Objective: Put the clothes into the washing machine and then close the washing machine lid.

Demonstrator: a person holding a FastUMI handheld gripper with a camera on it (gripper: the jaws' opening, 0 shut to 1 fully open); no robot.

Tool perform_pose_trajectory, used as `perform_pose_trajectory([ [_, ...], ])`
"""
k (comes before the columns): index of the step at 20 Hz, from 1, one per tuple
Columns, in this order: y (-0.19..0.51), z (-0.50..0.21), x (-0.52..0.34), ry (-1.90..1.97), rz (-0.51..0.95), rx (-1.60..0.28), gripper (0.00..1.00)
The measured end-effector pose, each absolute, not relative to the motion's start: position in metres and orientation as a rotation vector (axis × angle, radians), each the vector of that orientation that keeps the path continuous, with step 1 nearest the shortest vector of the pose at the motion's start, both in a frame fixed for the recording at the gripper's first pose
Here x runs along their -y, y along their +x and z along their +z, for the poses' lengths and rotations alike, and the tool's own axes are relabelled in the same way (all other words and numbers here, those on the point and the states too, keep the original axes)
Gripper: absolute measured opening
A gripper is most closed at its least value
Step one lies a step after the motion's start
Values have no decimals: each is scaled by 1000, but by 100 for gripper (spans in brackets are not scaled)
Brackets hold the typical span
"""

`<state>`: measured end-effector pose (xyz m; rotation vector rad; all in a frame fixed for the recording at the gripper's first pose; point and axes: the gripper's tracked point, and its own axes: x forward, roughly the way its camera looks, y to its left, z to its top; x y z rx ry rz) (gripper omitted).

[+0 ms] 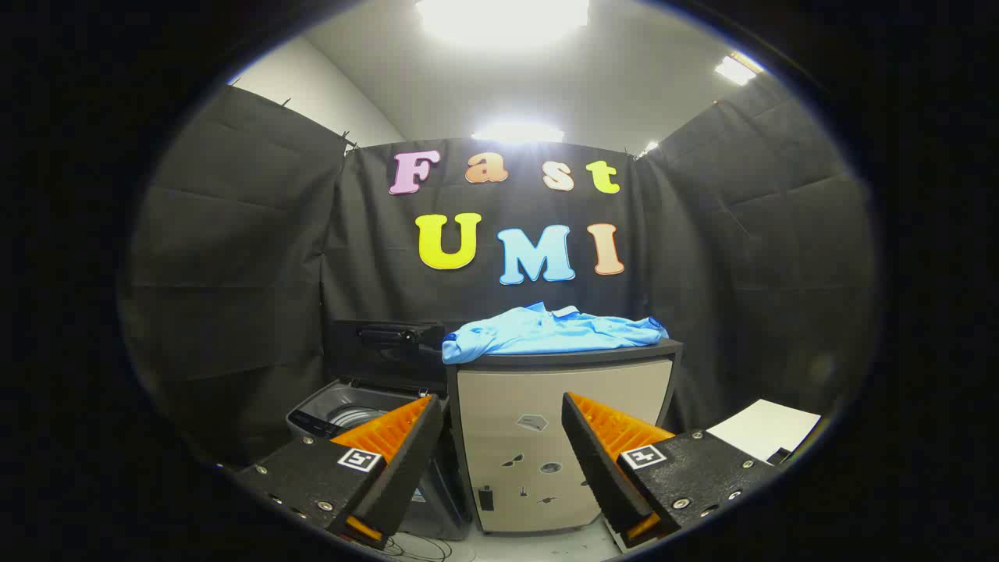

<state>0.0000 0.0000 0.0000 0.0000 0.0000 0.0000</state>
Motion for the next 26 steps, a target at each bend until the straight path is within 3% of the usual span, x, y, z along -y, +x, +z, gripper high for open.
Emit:
perform_pose_trajectory([
  [26,-12,28,5,18,-3,35,95],
])
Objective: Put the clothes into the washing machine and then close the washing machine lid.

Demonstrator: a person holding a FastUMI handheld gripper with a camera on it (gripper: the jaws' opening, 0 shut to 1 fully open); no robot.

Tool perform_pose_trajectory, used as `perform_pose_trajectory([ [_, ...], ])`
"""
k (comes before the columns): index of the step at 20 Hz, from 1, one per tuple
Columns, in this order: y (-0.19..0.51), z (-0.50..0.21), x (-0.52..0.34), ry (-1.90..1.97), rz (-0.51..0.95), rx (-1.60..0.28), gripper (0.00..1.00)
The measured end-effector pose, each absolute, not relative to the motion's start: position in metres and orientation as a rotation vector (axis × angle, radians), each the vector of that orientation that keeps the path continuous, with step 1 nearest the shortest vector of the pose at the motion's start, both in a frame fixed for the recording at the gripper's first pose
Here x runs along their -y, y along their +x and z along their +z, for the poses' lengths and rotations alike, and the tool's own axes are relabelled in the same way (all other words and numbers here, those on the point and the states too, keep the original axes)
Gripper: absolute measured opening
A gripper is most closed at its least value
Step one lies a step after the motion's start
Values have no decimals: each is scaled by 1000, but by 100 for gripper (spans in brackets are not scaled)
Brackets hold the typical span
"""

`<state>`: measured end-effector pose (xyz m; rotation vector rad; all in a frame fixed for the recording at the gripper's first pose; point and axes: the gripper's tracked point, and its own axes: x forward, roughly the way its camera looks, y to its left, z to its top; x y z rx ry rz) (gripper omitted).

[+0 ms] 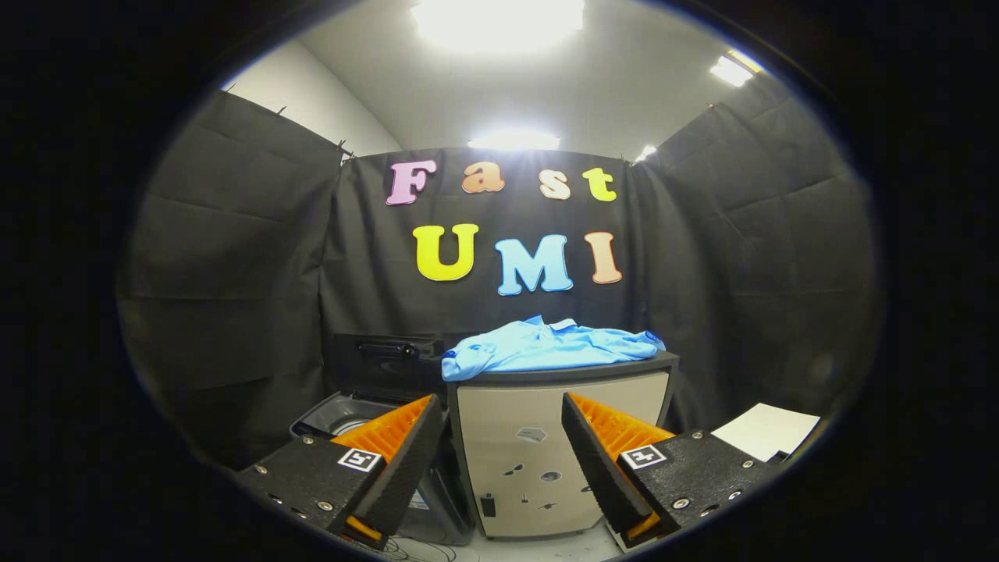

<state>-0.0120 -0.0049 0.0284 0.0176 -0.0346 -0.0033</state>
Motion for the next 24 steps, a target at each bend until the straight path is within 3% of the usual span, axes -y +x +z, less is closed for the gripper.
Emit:
perform_pose_trajectory([
  [24,163,104,62,1,-18,-3,96],
])
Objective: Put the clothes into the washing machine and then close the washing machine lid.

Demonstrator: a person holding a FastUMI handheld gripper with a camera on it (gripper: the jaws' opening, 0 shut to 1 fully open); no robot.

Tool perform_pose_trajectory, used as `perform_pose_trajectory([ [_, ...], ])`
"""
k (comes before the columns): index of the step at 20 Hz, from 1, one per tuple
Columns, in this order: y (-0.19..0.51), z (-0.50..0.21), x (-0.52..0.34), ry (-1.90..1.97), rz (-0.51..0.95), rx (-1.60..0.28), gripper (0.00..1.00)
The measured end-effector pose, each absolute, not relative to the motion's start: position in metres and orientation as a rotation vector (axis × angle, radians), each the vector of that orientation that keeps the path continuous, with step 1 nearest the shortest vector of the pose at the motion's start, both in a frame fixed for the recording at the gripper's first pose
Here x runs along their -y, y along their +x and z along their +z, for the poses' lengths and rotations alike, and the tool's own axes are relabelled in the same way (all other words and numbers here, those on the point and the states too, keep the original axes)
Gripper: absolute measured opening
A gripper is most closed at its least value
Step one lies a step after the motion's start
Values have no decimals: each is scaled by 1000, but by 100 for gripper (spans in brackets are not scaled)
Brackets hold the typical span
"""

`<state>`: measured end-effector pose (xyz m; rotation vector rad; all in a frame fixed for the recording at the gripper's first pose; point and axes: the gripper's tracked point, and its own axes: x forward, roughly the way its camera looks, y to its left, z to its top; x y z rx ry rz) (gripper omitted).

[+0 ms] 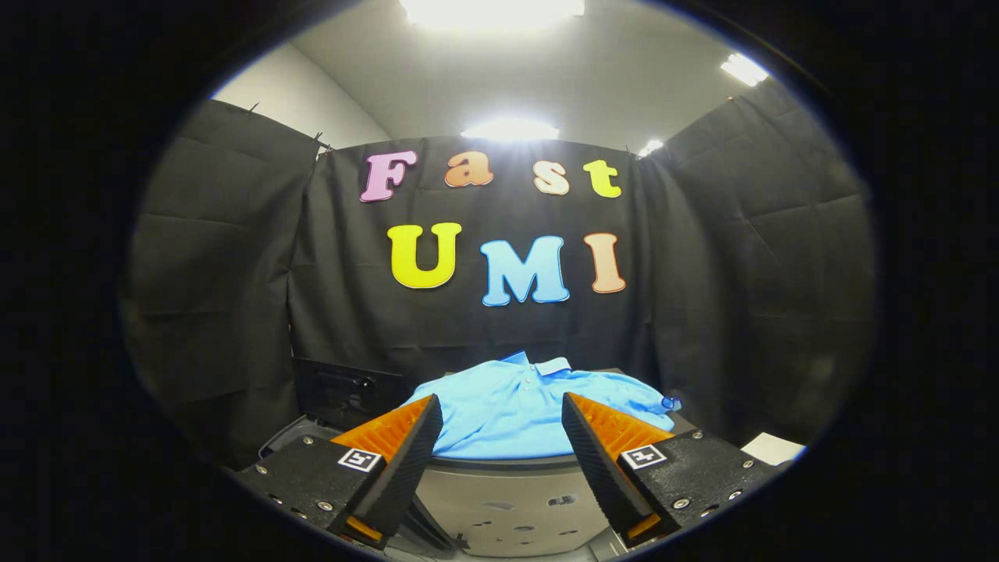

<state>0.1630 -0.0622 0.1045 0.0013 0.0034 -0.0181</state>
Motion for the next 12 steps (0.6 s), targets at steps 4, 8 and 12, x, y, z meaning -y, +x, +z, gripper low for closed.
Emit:
perform_pose_trajectory([
  [4,191,108,71,-9,-22,-22,96],
  [8,218,105,81,-20,-18,-61,96],
  [12,245,106,85,-22,-7,-101,96],
])
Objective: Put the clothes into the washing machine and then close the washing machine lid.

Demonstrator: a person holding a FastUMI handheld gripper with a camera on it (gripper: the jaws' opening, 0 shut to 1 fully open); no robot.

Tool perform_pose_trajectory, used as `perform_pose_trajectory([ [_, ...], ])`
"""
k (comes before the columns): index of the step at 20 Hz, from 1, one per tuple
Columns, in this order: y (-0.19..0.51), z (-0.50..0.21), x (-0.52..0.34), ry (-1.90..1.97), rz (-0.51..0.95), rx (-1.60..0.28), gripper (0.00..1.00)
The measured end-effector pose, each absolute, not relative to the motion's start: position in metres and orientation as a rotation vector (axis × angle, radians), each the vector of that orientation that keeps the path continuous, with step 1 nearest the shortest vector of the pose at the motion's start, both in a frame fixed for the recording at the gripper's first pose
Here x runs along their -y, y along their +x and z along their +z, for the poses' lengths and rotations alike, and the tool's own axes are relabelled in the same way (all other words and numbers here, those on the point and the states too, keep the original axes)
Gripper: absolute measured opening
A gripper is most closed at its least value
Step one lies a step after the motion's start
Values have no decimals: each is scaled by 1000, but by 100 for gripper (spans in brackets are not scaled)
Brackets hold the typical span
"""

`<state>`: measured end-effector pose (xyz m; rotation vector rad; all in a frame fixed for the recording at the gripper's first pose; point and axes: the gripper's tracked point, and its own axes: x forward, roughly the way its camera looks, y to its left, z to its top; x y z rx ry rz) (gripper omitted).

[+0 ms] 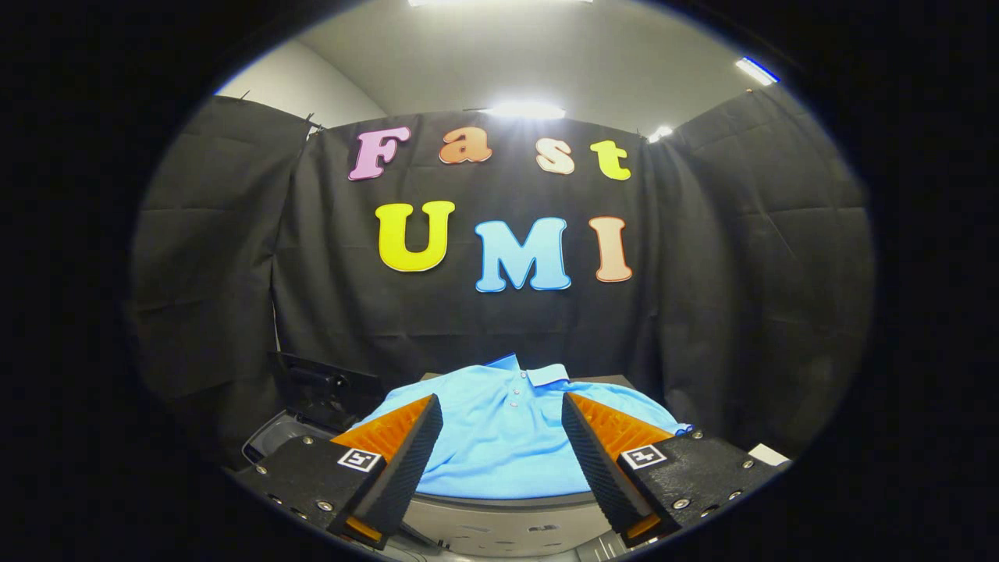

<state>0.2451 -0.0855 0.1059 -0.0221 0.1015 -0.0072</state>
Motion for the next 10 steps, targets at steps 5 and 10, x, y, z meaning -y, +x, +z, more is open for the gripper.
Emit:
perform_pose_trajectory([
  [5,279,107,86,-16,9,-152,96],
  [10,309,95,83,-23,50,-238,96],
])
